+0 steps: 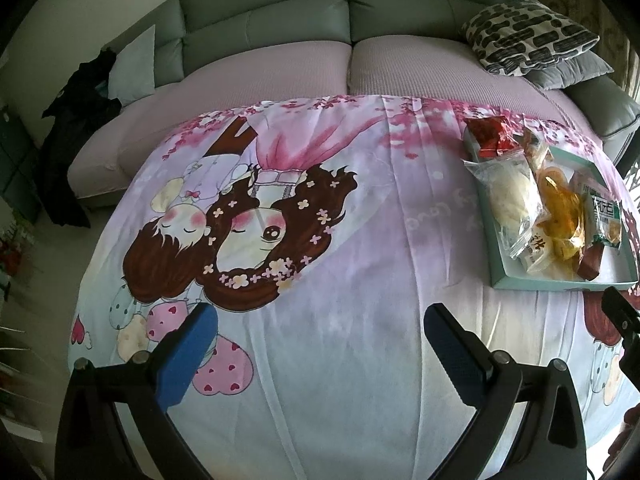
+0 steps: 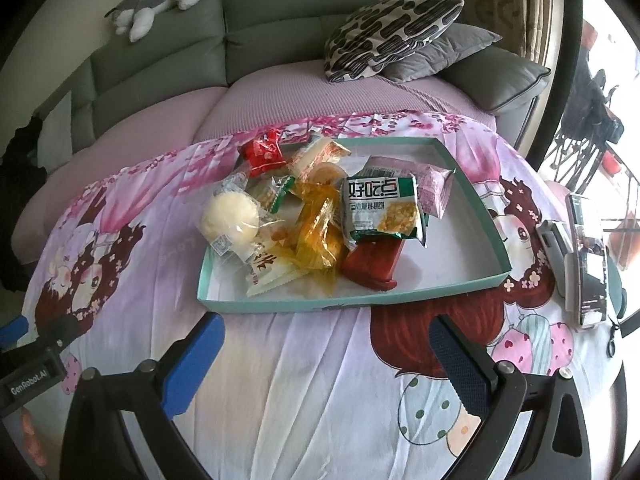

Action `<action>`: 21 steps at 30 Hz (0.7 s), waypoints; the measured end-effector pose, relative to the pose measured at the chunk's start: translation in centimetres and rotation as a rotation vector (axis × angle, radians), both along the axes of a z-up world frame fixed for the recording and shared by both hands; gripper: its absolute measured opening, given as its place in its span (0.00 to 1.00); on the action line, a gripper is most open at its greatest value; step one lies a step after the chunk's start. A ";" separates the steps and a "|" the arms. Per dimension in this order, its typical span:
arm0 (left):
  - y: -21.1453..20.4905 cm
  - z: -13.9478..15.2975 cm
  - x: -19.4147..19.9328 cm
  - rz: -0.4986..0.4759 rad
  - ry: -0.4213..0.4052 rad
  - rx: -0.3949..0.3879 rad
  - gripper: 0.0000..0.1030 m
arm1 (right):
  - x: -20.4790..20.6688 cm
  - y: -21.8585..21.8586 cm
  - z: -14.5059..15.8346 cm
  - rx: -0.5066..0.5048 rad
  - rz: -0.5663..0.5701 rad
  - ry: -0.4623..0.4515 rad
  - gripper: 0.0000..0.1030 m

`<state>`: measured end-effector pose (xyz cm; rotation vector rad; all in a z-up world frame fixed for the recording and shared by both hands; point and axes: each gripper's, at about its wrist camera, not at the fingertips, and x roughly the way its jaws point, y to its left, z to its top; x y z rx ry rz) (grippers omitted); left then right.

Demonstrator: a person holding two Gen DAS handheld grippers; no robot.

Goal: Organize snacks

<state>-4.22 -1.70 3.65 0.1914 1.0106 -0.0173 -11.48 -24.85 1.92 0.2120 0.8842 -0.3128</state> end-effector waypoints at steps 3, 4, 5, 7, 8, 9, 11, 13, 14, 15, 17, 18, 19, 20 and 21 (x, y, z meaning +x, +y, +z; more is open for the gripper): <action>-0.2 -0.1 0.2 -0.002 -0.002 0.005 1.00 | 0.2 -0.2 -0.3 0.007 0.002 0.001 1.00; -0.3 -0.1 0.2 -0.002 -0.002 0.007 1.00 | 0.3 -0.2 -0.3 0.009 0.002 0.000 1.00; -0.3 -0.2 0.3 -0.002 -0.003 0.009 1.00 | 0.3 -0.2 -0.3 0.008 0.001 -0.004 1.00; -0.3 -0.2 0.5 0.003 -0.003 0.009 1.00 | 0.3 -0.3 -0.3 0.006 0.002 -0.009 1.00; -0.3 -0.2 0.6 0.005 -0.003 0.008 1.00 | 0.3 -0.4 -0.3 0.006 0.003 -0.010 1.00; -0.3 -0.2 0.7 0.008 -0.003 0.006 1.00 | 0.4 -0.4 -0.3 0.006 0.003 -0.012 1.00; -0.3 -0.3 0.8 0.012 -0.003 0.003 1.00 | 0.4 -0.5 -0.3 0.006 0.002 -0.016 1.00; -0.3 -0.3 1.0 0.015 -0.005 0.004 1.00 | 0.5 -0.6 -0.3 0.009 0.002 -0.016 1.00; -0.3 -0.3 1.0 0.015 -0.005 0.005 1.00 | 0.5 -0.6 -0.4 0.010 0.003 -0.016 1.00; -0.3 -0.3 1.0 0.015 -0.006 0.005 1.00 | 0.6 -0.6 -0.4 0.011 0.003 -0.015 1.00; -0.3 -0.4 1.1 0.017 -0.004 0.006 1.00 | 0.7 -0.7 -0.6 0.013 0.003 -0.011 1.00; -0.3 -0.4 1.2 0.017 -0.004 0.005 1.00 | 0.7 -0.7 -0.6 0.015 0.002 -0.010 1.00; -0.4 -0.4 1.2 0.017 -0.003 0.005 1.00 | 0.7 -0.8 -0.7 0.015 0.001 -0.010 1.00; -0.4 -0.4 1.2 0.018 -0.003 0.006 1.00 | 0.7 -0.8 -0.7 0.016 0.001 -0.010 1.00; -0.4 -0.4 1.2 0.017 -0.003 0.006 1.00 | 0.7 -0.8 -0.7 0.015 0.000 -0.009 1.00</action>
